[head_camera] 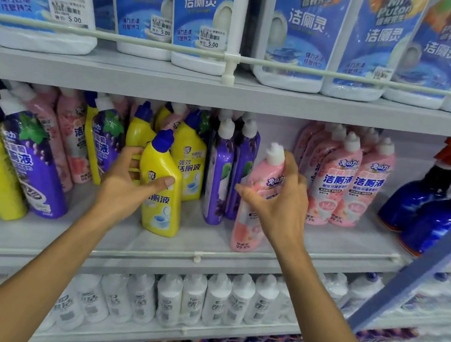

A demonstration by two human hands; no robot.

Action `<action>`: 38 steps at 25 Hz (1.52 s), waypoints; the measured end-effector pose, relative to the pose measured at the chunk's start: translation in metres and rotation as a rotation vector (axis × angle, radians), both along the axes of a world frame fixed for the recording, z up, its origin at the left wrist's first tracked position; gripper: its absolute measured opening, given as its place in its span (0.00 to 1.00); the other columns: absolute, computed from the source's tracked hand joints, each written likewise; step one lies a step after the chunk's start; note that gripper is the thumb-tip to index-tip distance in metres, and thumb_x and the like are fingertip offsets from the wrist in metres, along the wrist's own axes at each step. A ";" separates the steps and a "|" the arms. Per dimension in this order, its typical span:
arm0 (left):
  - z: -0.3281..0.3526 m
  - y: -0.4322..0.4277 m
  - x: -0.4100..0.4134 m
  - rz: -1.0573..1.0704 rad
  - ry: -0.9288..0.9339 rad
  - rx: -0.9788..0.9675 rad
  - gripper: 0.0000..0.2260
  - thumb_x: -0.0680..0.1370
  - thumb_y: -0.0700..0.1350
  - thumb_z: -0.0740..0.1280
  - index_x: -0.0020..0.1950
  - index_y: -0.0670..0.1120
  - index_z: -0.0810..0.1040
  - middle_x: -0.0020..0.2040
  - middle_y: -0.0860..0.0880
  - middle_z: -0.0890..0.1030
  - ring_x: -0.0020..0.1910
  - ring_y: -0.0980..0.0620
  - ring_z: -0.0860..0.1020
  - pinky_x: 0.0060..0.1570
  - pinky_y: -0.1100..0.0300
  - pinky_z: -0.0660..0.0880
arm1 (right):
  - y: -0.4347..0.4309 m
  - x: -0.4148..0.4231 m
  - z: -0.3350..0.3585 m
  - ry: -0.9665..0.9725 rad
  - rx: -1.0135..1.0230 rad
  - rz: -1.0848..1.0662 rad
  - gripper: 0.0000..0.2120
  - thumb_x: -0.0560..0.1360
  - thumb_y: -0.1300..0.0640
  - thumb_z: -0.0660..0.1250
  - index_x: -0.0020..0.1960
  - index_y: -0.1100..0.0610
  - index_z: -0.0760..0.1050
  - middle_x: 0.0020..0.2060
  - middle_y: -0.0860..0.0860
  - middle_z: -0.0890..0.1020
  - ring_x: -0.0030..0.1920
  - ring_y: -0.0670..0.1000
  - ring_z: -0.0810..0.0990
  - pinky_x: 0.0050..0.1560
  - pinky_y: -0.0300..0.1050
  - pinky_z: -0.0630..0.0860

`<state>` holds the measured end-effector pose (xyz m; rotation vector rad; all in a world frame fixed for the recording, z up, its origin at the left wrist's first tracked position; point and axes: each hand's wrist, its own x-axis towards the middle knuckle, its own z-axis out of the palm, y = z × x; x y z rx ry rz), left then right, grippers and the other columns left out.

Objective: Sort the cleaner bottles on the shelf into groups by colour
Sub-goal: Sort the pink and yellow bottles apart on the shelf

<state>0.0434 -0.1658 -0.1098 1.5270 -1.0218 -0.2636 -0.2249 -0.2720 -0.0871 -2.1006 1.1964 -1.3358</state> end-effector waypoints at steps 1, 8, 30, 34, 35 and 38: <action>-0.002 -0.004 -0.003 0.006 0.007 -0.007 0.30 0.66 0.51 0.82 0.64 0.54 0.72 0.54 0.57 0.81 0.54 0.52 0.82 0.54 0.48 0.81 | -0.010 -0.013 -0.001 0.013 -0.006 -0.043 0.48 0.63 0.37 0.80 0.76 0.43 0.60 0.59 0.53 0.77 0.57 0.50 0.73 0.47 0.40 0.70; -0.010 -0.024 -0.032 0.033 0.061 -0.020 0.25 0.65 0.52 0.83 0.54 0.65 0.72 0.50 0.59 0.82 0.49 0.57 0.82 0.51 0.53 0.80 | -0.061 -0.098 -0.001 0.055 -0.013 -0.304 0.56 0.64 0.33 0.79 0.81 0.45 0.52 0.62 0.55 0.73 0.60 0.58 0.75 0.50 0.52 0.75; -0.022 -0.024 -0.056 0.072 0.098 -0.015 0.23 0.63 0.57 0.82 0.53 0.59 0.77 0.52 0.53 0.84 0.52 0.48 0.83 0.46 0.54 0.82 | -0.143 -0.199 -0.041 -0.074 0.037 -0.370 0.44 0.64 0.36 0.78 0.73 0.50 0.64 0.61 0.51 0.76 0.60 0.56 0.78 0.52 0.58 0.80; -0.021 -0.022 -0.058 0.067 0.073 0.015 0.29 0.58 0.64 0.82 0.55 0.57 0.77 0.51 0.53 0.85 0.51 0.50 0.84 0.50 0.50 0.81 | -0.143 -0.202 -0.064 -0.103 0.079 -0.363 0.41 0.67 0.39 0.79 0.71 0.53 0.65 0.62 0.52 0.78 0.59 0.56 0.78 0.54 0.61 0.79; -0.022 -0.022 -0.059 0.068 0.074 0.025 0.29 0.59 0.61 0.83 0.55 0.56 0.77 0.51 0.53 0.84 0.51 0.49 0.83 0.51 0.48 0.81 | -0.143 -0.202 -0.065 -0.114 0.078 -0.358 0.41 0.67 0.39 0.79 0.71 0.52 0.65 0.62 0.52 0.78 0.59 0.56 0.78 0.55 0.61 0.79; -0.024 -0.022 -0.058 0.060 0.069 0.040 0.26 0.62 0.55 0.81 0.56 0.53 0.77 0.50 0.54 0.84 0.50 0.50 0.83 0.53 0.47 0.81 | -0.139 -0.194 -0.066 -0.147 0.062 -0.345 0.40 0.67 0.41 0.81 0.71 0.53 0.66 0.62 0.52 0.78 0.61 0.57 0.78 0.57 0.60 0.78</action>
